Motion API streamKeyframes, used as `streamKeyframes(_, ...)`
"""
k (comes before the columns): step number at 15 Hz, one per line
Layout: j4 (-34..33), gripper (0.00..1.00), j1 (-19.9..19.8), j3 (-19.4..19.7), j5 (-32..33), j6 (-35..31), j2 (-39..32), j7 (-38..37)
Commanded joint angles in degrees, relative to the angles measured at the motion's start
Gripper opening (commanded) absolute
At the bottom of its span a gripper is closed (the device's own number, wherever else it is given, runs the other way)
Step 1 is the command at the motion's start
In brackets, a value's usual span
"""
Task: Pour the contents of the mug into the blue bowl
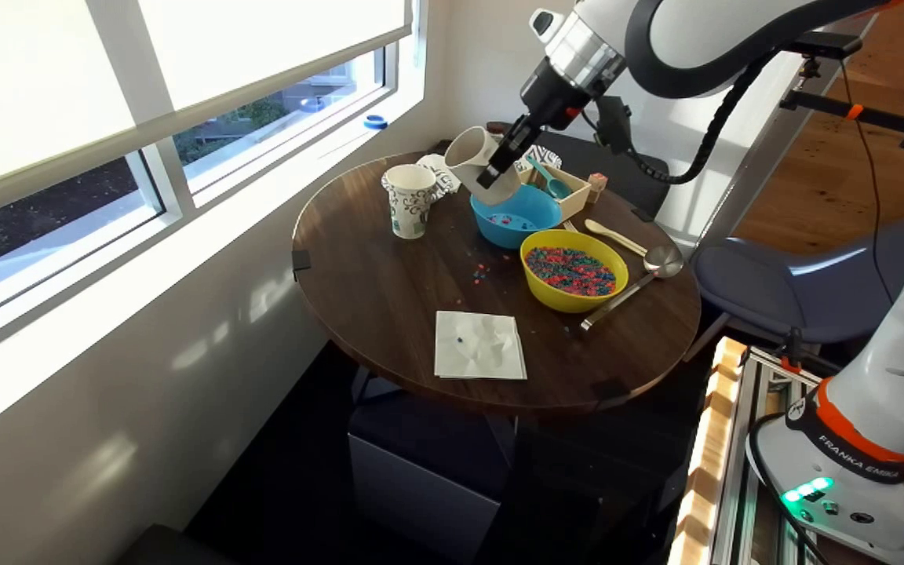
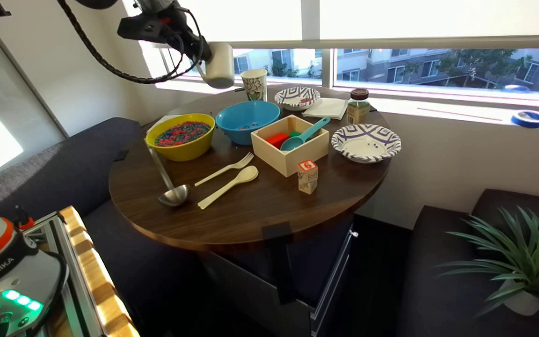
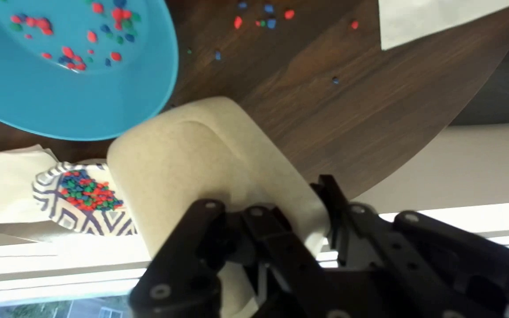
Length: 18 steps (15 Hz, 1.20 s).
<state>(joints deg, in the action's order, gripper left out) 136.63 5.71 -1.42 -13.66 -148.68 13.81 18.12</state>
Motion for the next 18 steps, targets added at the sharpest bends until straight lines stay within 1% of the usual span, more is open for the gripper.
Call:
streamKeyframes(1, 3.28, 0.01, -3.22, 1.54, 8.65, 7.94, 6.63, -2.08)
streamKeyframes(4, 1.92, 0.01, -6.77, 1.93, 18.40, 15.40, 7.81, -3.02)
streamKeyframes(7, -0.17, 0.01, -8.78, 1.39, 26.66, 20.93, 6.62, -3.25)
streamKeyframes(12, -3.68, 0.01, -8.95, 1.10, 36.29, 26.71, 2.75, -2.65)
streamKeyframes(15, -6.29, 0.01, -8.78, 0.06, 42.81, 29.39, -0.53, -3.57)
streamKeyframes(18, -8.49, 0.01, -7.95, -0.79, 47.49, 32.41, -3.90, -3.58)
